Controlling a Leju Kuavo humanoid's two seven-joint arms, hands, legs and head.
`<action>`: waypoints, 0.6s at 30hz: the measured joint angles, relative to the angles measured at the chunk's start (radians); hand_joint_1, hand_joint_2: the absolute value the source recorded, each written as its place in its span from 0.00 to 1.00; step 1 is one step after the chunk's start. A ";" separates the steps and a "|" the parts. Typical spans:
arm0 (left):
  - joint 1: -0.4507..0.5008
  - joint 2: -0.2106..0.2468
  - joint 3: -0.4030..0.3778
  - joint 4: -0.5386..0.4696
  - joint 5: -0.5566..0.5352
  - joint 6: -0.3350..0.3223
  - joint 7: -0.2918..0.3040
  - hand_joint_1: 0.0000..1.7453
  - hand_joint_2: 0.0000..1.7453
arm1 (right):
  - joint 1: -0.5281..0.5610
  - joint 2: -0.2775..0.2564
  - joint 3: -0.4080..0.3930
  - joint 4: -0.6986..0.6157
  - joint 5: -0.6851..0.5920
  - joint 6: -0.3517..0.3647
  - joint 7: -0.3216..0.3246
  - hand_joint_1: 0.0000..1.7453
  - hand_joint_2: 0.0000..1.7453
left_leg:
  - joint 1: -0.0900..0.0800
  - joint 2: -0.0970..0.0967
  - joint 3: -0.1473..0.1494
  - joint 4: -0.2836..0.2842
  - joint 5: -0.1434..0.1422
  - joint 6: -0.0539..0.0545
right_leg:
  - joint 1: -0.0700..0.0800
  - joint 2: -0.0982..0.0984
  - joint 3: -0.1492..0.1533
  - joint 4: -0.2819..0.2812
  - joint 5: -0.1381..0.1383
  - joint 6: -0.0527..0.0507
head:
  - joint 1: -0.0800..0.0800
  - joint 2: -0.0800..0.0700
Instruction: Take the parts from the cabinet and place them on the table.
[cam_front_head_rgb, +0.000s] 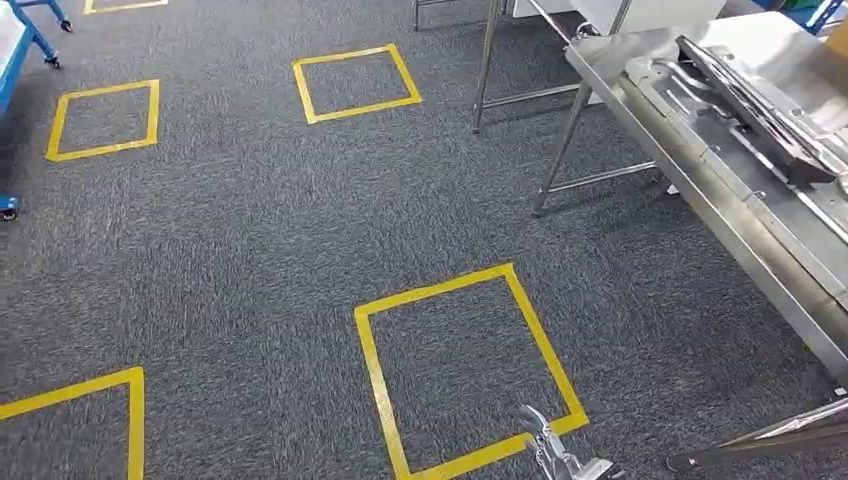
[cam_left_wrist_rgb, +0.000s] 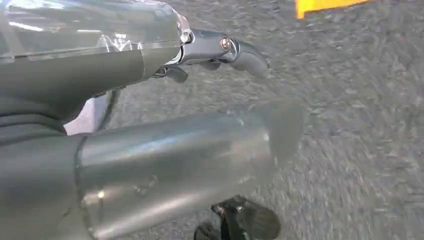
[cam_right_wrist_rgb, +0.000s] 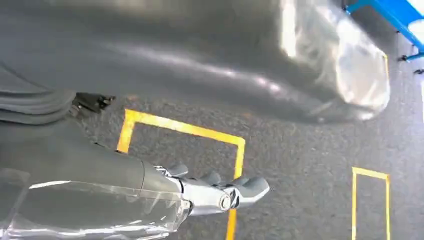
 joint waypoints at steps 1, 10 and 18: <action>0.023 0.000 -0.034 -0.022 0.012 0.003 0.010 0.00 0.00 | -0.008 0.001 0.003 0.014 -0.006 0.002 -0.014 0.00 0.00 | -0.002 0.014 -0.007 0.013 -0.015 0.002 | -0.015 -0.016 0.018 -0.033 0.004 0.007 | -0.002 0.000; 0.143 0.000 -0.226 -0.147 0.112 0.039 0.110 0.00 0.00 | -0.035 0.001 0.037 0.090 -0.058 -0.002 -0.024 0.00 0.00 | 0.009 0.068 0.011 0.046 -0.019 -0.032 | -0.025 -0.061 0.014 -0.006 -0.016 0.027 | -0.005 0.000; 0.148 -0.003 -0.263 -0.160 0.037 0.041 0.089 0.00 0.00 | -0.044 -0.013 0.043 0.099 -0.084 -0.043 -0.033 0.00 0.00 | 0.003 0.060 0.018 -0.004 -0.013 0.031 | -0.030 -0.039 -0.039 0.102 -0.096 0.063 | -0.004 0.000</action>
